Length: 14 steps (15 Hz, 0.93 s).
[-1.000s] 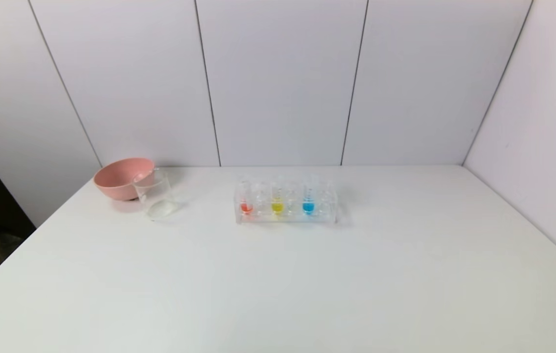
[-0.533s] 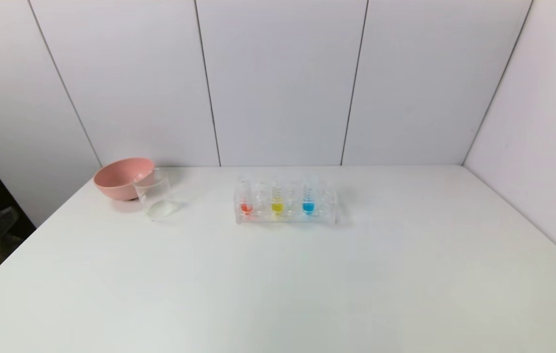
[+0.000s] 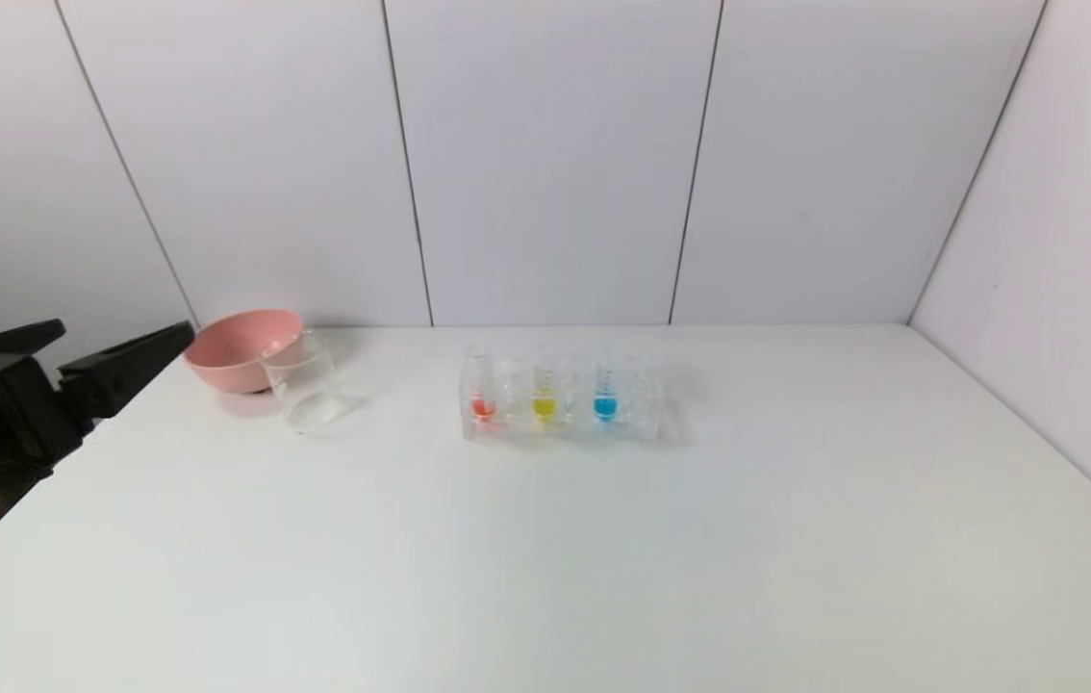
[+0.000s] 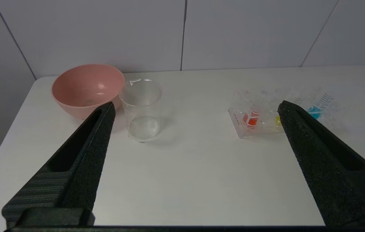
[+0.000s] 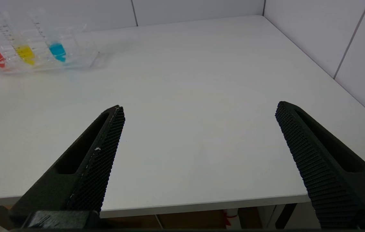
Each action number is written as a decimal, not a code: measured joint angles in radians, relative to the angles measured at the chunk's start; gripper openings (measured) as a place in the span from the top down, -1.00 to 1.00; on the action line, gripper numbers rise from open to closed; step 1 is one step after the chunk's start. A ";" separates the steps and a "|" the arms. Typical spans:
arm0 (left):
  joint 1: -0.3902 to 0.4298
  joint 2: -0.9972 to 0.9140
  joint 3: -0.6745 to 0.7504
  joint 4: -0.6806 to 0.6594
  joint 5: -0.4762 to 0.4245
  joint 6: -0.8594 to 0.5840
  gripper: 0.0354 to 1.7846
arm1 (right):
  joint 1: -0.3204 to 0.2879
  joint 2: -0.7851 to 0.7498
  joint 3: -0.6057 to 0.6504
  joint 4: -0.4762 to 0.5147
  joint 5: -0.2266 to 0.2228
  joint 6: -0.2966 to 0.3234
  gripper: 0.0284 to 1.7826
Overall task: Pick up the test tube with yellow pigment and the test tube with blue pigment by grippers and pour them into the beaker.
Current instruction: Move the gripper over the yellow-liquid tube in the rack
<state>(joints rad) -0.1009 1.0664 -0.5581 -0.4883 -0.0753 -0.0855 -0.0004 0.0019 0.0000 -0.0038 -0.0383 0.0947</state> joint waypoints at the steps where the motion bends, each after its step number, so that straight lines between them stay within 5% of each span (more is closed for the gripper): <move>1: -0.005 0.022 -0.004 -0.012 0.000 0.000 -0.98 | 0.000 0.000 0.000 0.000 0.000 0.000 -0.92; 14: -0.114 0.291 -0.142 -0.107 0.033 -0.005 -0.98 | 0.000 0.000 0.000 0.000 0.000 0.000 -0.92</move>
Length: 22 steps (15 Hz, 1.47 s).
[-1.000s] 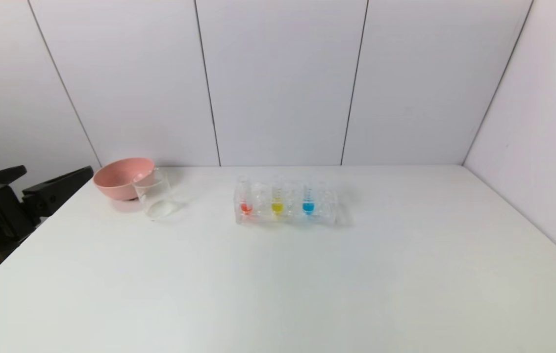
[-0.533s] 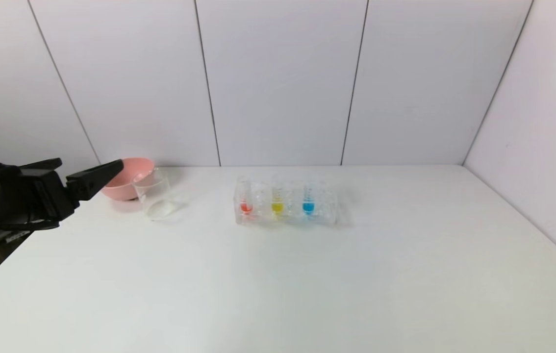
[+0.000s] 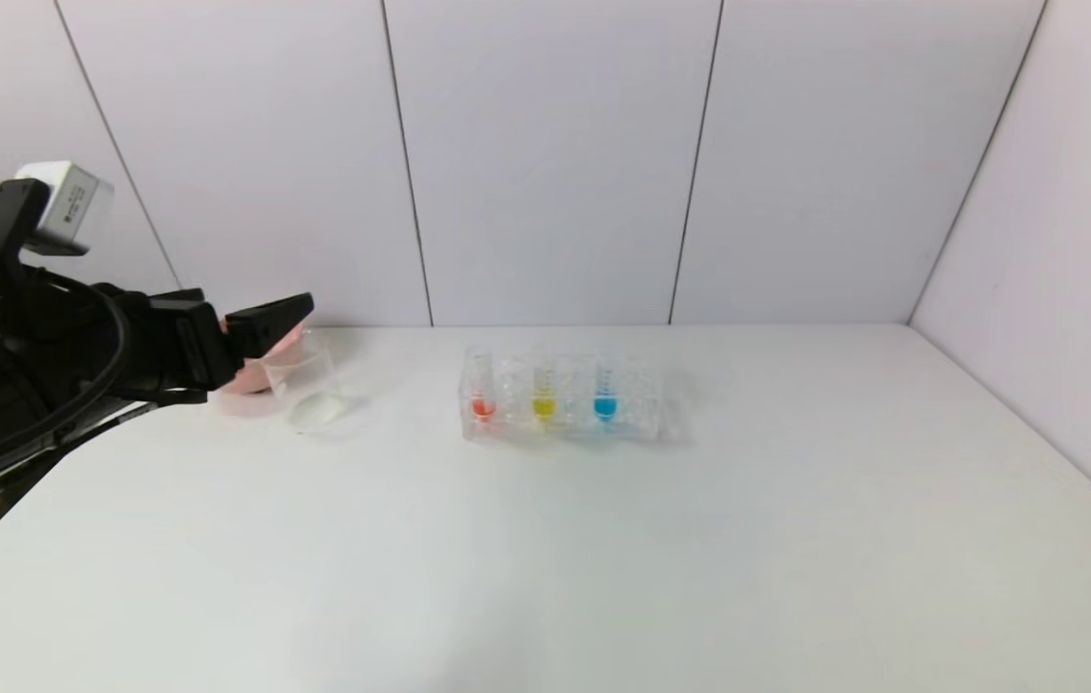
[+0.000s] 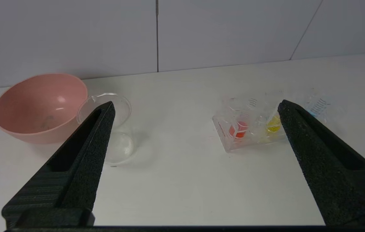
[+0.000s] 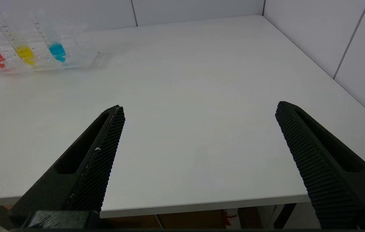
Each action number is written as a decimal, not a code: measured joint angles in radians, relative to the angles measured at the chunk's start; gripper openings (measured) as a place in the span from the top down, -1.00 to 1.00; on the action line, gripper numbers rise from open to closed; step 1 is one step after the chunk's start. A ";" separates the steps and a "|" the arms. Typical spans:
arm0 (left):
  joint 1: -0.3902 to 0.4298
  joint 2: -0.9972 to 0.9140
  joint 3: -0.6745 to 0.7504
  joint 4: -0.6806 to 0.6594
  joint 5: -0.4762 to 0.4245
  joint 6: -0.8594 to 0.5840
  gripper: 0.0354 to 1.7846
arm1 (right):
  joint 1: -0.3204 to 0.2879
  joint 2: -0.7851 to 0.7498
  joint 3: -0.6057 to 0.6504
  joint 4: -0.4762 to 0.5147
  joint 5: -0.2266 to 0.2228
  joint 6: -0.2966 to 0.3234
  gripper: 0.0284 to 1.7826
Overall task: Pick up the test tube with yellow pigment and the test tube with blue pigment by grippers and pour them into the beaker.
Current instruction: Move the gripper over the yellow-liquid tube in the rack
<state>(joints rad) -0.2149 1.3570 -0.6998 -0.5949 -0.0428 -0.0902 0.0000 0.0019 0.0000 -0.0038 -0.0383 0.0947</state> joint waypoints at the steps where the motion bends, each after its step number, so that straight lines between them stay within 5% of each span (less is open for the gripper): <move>1: -0.021 0.024 -0.018 -0.001 0.019 -0.007 -0.98 | 0.000 0.000 0.000 0.000 0.000 0.000 -0.92; 5: -0.166 0.147 -0.072 -0.033 0.182 -0.085 -0.98 | 0.000 0.000 0.000 0.000 0.000 0.000 -0.92; 10: -0.330 0.316 -0.098 -0.228 0.348 -0.110 -0.98 | 0.000 0.000 0.000 0.000 0.000 0.000 -0.92; 22: -0.491 0.574 -0.141 -0.411 0.449 -0.097 -0.98 | 0.000 0.000 0.000 0.000 0.000 0.000 -0.92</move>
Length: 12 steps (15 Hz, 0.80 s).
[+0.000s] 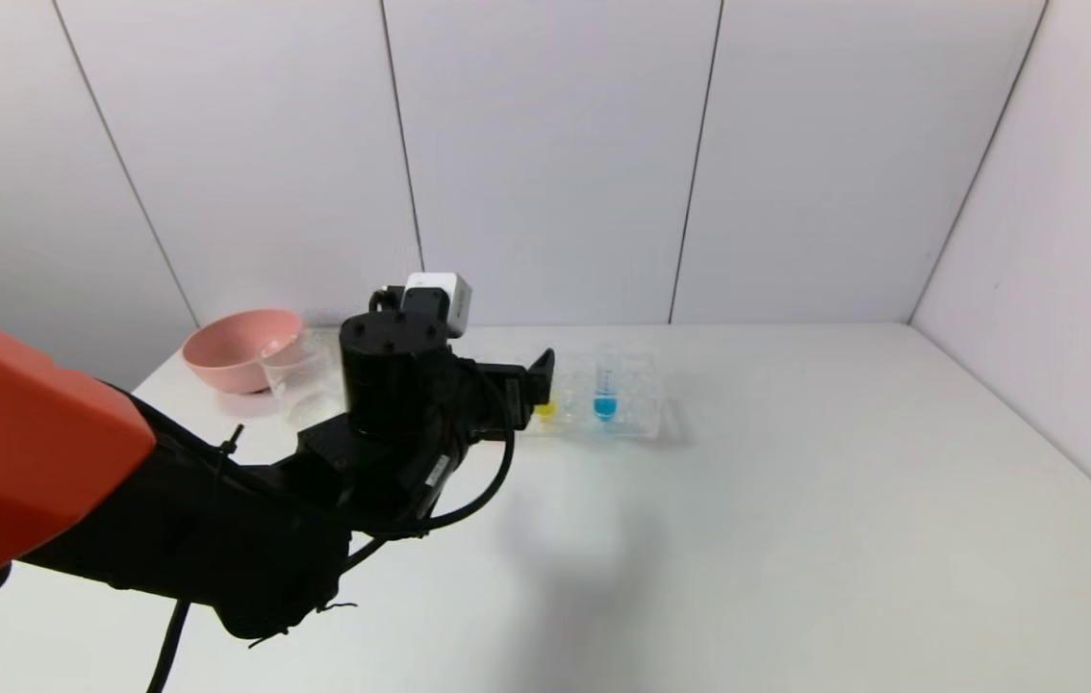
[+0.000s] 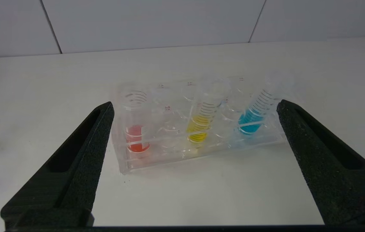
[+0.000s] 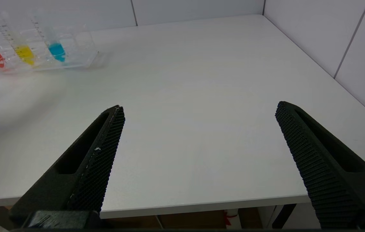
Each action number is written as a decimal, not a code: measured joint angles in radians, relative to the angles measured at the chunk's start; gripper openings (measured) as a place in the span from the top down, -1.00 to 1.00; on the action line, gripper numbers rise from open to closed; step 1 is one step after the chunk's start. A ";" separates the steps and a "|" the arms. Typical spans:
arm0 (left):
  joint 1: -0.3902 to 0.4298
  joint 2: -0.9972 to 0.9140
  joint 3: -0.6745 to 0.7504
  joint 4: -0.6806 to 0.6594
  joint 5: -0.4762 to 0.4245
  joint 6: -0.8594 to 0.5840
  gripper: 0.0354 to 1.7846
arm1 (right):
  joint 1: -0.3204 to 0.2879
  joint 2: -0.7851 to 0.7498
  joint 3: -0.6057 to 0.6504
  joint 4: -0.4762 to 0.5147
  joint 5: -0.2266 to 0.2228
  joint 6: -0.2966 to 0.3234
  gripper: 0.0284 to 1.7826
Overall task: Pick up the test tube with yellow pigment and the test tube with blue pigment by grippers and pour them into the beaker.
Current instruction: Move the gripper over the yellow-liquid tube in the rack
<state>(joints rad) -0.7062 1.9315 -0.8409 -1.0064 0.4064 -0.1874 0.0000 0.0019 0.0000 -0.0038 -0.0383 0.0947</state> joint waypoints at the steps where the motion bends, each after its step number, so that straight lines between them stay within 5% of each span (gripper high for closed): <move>1: -0.013 0.018 -0.002 -0.003 0.012 0.000 -0.98 | 0.000 0.000 0.000 0.000 0.000 0.000 -0.92; 12: -0.043 0.201 -0.081 -0.084 0.098 0.016 -0.98 | 0.000 0.000 0.000 0.000 0.000 0.000 -0.92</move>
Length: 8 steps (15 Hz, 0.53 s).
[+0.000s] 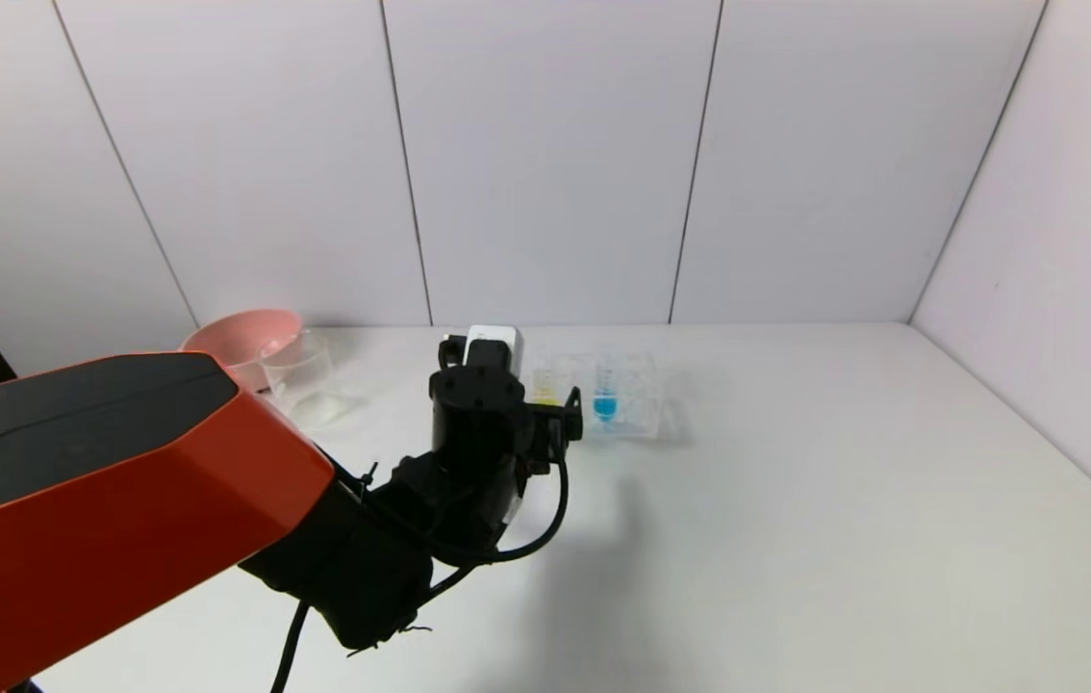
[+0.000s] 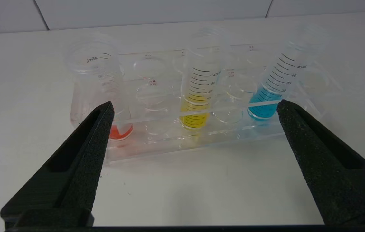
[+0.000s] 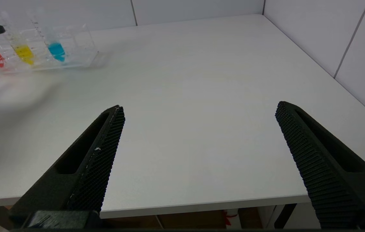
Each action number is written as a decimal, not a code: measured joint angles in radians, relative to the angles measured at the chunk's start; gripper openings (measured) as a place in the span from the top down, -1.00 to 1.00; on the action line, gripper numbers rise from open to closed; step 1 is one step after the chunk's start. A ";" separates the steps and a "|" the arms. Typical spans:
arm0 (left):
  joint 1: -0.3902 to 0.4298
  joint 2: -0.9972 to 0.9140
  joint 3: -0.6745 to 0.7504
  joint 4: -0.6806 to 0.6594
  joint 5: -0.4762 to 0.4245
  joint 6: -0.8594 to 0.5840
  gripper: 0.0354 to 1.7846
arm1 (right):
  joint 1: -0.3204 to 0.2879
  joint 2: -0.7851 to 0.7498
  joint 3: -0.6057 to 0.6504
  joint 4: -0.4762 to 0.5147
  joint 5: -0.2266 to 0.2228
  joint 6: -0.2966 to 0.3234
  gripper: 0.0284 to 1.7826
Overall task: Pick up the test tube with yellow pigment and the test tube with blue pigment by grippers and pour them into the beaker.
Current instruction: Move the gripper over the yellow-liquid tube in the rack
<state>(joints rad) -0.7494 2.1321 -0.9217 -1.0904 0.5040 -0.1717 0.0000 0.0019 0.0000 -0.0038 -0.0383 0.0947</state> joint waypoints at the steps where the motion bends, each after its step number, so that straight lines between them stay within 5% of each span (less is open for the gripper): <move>1: 0.000 0.016 -0.015 0.001 0.000 0.000 -0.98 | 0.000 0.000 0.000 0.000 0.000 0.000 -0.92; 8: 0.032 0.081 -0.120 0.030 -0.001 0.027 -0.98 | 0.001 0.000 0.000 0.000 0.000 0.000 -0.92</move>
<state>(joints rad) -0.7177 2.2130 -1.0415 -1.0606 0.5026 -0.1451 0.0013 0.0019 0.0000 -0.0038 -0.0379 0.0951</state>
